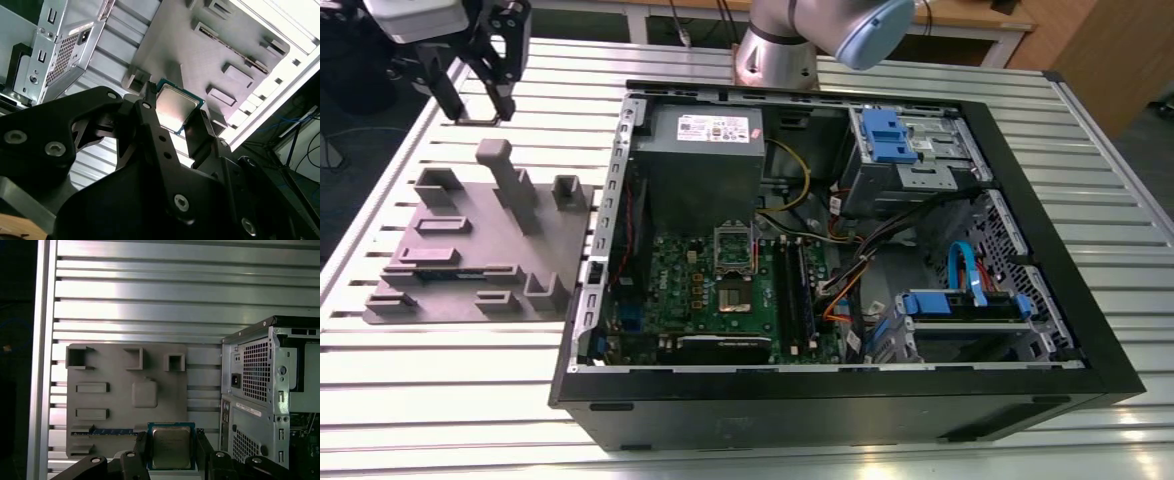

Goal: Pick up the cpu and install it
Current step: 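Pick up the cpu and move it towards the insertion slot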

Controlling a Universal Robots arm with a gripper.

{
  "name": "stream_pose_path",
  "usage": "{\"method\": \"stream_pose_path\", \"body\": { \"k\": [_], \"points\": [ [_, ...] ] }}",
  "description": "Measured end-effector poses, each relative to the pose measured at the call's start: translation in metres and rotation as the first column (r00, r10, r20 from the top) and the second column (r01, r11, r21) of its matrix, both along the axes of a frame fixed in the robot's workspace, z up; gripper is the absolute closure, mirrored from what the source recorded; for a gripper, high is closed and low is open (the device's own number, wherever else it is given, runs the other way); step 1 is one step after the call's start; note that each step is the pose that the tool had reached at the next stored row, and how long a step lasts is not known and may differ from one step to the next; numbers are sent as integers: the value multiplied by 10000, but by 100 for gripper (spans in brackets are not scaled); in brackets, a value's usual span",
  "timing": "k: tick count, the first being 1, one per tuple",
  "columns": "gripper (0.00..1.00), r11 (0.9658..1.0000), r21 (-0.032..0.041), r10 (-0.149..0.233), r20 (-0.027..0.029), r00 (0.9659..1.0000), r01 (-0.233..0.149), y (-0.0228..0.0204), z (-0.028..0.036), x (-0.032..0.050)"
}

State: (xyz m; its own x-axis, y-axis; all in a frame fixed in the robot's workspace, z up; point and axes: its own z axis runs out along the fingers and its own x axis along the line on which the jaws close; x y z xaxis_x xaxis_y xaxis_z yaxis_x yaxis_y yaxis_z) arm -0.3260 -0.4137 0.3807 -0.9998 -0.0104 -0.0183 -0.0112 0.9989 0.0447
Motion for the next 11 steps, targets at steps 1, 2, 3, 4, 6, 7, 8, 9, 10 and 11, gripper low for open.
{"method": "stream_pose_path", "body": {
  "k": [1,2,3,4,6,7,8,9,10,11],
  "points": [
    [53,10000,0,0,0,10000,0,0,0,9],
    [53,10000,0,0,1,10000,0,0,0,16],
    [53,10000,0,0,1,10000,0,0,0,23],
    [53,10000,0,0,0,10000,0,0,0,29],
    [53,10000,0,0,0,10000,0,0,0,38],
    [53,10000,-1,0,0,10000,0,0,0,44],
    [53,10000,0,0,0,10000,0,0,0,48],
    [53,10000,0,0,1,10000,0,0,0,53],
    [53,10000,0,0,0,10000,0,0,0,57],
    [53,10000,0,0,0,10000,0,0,0,62]
  ]
}}
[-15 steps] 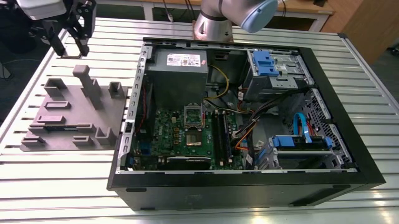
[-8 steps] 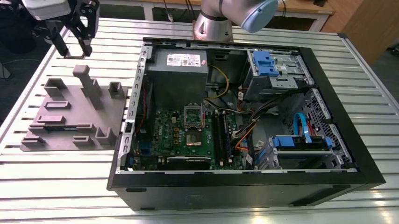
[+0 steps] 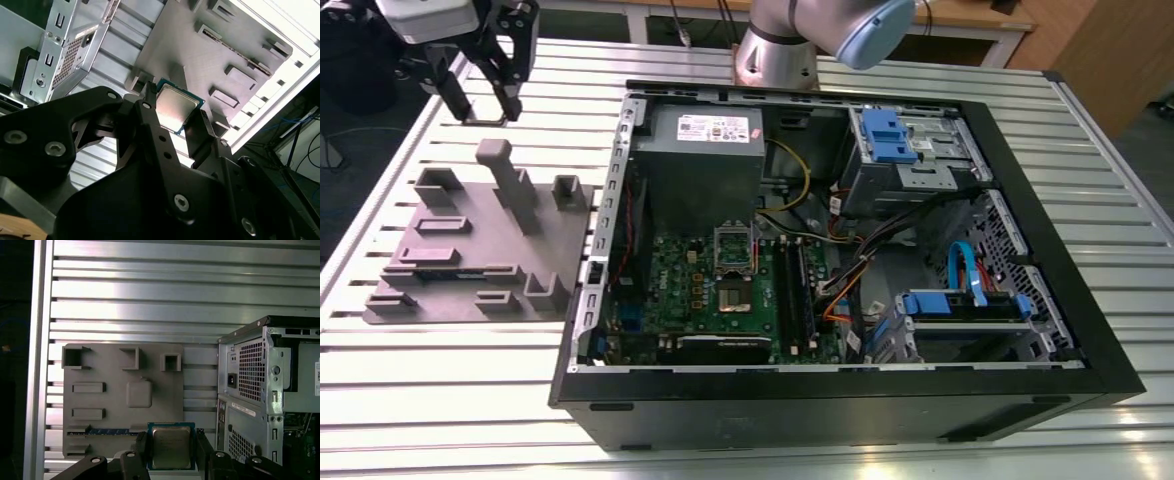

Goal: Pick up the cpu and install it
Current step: 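Pick up the cpu and move it towards the insertion slot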

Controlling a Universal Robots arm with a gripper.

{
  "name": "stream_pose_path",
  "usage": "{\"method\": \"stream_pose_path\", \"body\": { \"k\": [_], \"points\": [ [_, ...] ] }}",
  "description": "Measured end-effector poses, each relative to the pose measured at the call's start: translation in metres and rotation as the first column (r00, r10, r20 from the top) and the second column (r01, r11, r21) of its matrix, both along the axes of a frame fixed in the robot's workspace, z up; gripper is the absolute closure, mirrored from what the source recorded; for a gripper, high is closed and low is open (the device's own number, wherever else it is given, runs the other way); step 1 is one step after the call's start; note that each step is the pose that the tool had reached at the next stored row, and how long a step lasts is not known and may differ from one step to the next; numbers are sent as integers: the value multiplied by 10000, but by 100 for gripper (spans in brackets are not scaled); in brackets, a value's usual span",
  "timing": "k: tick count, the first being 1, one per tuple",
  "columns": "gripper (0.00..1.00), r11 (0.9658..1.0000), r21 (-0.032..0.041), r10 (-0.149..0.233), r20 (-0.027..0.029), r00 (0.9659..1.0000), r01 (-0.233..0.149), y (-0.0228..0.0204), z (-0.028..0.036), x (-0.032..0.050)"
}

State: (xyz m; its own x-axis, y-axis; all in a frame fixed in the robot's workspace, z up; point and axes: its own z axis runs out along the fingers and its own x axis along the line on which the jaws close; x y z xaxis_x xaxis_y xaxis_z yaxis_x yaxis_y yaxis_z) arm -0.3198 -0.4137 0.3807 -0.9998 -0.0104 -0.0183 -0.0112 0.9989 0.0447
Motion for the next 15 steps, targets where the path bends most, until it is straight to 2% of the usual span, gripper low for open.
{"method": "stream_pose_path", "body": {
  "k": [9,15],
  "points": [
    [53,10000,0,0,0,10000,0,0,0,42],
    [53,10000,0,0,0,10000,0,0,0,106]
  ]
}}
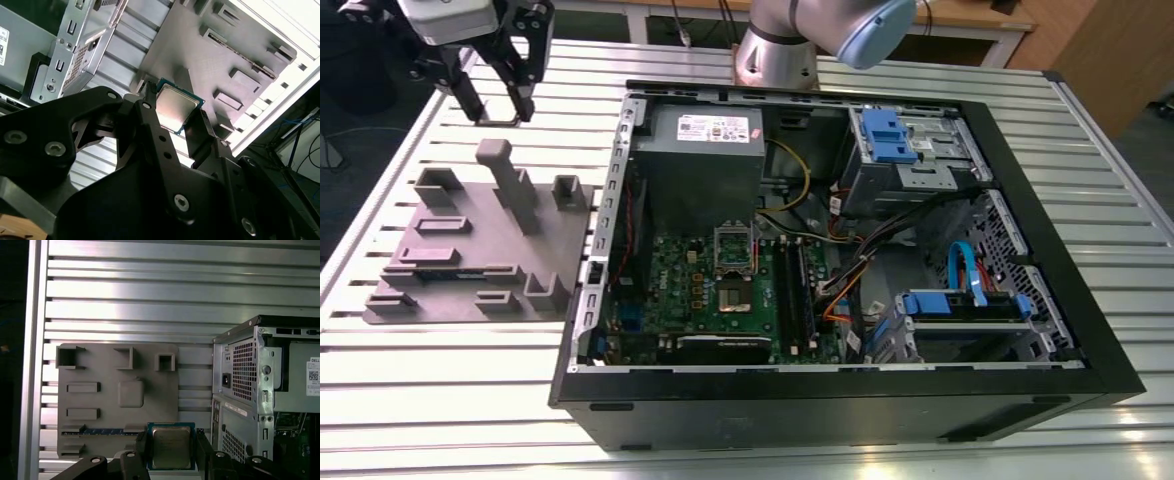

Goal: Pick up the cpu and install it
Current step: 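Pick up the cpu and move it towards the insertion slot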

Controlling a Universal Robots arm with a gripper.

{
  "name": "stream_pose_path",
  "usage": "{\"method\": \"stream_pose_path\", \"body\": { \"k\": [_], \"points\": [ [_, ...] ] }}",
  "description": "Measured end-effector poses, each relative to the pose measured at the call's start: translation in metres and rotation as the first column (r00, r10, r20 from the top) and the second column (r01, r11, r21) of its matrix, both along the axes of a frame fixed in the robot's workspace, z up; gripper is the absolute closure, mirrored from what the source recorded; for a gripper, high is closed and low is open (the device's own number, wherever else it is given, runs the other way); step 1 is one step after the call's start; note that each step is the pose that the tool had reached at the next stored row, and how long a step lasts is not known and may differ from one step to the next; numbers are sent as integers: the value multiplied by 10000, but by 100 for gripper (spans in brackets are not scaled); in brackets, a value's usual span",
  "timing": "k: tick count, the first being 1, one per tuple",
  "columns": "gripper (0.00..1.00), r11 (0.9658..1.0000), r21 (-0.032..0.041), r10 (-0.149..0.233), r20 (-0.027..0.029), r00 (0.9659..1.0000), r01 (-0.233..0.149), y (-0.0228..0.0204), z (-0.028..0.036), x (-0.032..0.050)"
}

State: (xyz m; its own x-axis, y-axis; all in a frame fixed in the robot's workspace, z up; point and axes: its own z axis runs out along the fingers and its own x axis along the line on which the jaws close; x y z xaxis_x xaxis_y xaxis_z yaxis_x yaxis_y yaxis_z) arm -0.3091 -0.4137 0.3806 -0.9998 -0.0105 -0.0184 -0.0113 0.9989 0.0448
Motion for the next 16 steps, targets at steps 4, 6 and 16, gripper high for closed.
{"method": "stream_pose_path", "body": {
  "k": [4,6,16],
  "points": [
    [53,10000,0,-1,0,10000,1,0,0,67],
    [53,10000,-1,0,0,10000,0,0,0,99],
    [53,10000,0,0,0,10000,0,0,0,260]
  ]
}}
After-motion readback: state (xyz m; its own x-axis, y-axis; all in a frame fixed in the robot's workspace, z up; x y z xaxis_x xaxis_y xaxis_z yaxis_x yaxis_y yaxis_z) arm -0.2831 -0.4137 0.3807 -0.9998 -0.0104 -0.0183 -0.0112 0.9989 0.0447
